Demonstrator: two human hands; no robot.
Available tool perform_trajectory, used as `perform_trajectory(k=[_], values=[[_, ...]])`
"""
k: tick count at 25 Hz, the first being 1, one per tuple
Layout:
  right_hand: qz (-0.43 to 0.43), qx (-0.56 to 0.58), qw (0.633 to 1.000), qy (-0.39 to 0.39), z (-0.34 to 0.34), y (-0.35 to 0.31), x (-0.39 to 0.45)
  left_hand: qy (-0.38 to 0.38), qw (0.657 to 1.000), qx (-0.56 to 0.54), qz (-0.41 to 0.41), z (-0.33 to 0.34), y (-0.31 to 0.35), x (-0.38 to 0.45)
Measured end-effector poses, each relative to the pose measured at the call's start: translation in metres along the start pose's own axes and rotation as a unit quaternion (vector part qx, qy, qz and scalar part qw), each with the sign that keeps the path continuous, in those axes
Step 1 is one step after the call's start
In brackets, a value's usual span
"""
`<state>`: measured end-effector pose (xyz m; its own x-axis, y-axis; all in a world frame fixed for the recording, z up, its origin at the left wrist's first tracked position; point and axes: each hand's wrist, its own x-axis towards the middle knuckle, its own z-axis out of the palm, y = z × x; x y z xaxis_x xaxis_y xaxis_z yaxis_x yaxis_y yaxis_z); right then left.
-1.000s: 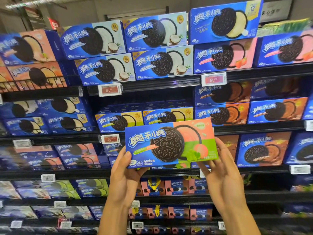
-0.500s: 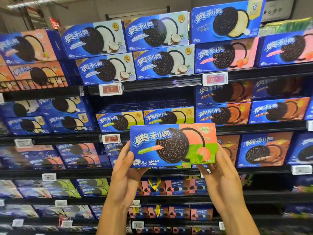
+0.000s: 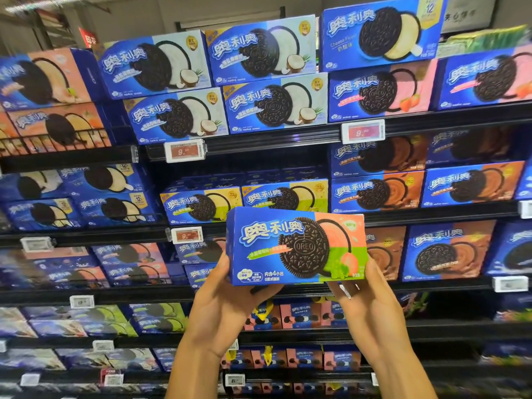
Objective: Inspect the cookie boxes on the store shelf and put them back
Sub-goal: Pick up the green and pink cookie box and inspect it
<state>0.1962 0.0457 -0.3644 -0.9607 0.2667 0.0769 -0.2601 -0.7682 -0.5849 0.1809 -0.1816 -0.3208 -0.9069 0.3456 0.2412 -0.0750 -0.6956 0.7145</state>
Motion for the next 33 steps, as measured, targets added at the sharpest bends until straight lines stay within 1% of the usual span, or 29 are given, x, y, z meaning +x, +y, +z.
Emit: perform_trajectory(k=[3,8,11,16,20,22,26,33], values=[[0.009,-0.001,1.0,0.007,-0.002,0.002,0.002,0.003,1.0,0.023,-0.007,0.005,-0.001,-0.001],[0.009,-0.106,0.994,0.039,-0.003,0.004,0.002,0.018,0.998,0.056,0.0,0.005,0.0,-0.003],[0.006,-0.128,0.99,0.053,-0.003,0.003,0.002,0.023,0.997,0.074,0.01,0.006,-0.001,-0.005],[0.028,-0.155,0.986,0.052,-0.004,0.007,0.001,0.027,0.983,0.178,0.03,0.019,0.0,-0.007],[0.067,-0.154,0.984,0.062,-0.007,0.014,0.001,0.021,0.959,0.282,0.033,0.038,-0.006,-0.011],[0.075,-0.159,0.982,0.066,-0.01,0.018,0.001,0.017,0.95,0.31,0.029,0.045,-0.01,-0.012],[0.078,-0.188,0.977,0.061,-0.012,0.022,0.002,0.017,0.944,0.328,0.029,0.052,-0.014,-0.01],[0.081,-0.213,0.972,0.054,-0.016,0.018,0.002,0.015,0.946,0.322,0.016,0.058,-0.019,-0.011]])
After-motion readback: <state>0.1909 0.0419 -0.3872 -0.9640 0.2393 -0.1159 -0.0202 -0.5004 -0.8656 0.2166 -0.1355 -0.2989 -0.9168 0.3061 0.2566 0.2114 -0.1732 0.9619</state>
